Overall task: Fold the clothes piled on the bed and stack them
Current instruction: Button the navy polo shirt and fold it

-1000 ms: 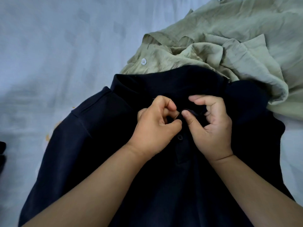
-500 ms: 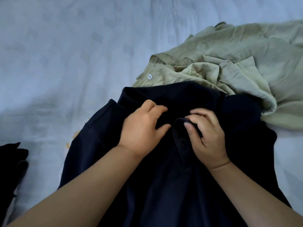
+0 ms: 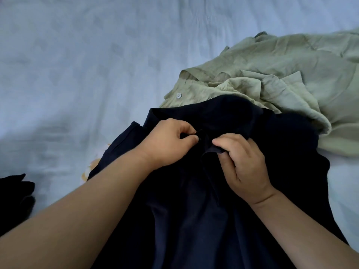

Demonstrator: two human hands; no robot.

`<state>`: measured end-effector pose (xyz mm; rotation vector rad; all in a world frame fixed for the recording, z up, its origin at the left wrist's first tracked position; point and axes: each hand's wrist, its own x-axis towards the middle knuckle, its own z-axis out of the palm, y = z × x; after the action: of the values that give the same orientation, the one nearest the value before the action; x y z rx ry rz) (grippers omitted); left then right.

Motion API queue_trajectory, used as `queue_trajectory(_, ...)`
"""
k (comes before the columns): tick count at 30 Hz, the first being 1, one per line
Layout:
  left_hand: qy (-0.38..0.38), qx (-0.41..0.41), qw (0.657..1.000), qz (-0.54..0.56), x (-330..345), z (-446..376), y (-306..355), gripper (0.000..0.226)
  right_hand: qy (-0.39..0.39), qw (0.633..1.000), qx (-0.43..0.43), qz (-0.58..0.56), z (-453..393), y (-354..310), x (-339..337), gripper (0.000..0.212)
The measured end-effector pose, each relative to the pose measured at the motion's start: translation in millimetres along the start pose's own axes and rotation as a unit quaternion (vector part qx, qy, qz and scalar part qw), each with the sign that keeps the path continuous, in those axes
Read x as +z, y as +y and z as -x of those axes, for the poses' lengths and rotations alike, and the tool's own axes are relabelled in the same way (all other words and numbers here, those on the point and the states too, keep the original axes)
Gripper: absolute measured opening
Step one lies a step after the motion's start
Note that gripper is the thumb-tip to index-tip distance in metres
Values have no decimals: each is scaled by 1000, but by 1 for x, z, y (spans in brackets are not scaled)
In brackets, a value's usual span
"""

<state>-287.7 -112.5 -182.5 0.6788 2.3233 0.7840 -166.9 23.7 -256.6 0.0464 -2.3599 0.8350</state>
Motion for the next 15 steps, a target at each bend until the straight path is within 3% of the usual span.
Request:
queue_trajectory(6, -75, -153, 977, 126, -15, -13, 6, 15, -1, 999, -46, -1, -12, -7, 15, 10)
queue_trajectory(15, -156, -229, 951, 140, -16, -29, 11, 28, 3, 999, -15, 31, -2, -4, 25, 8)
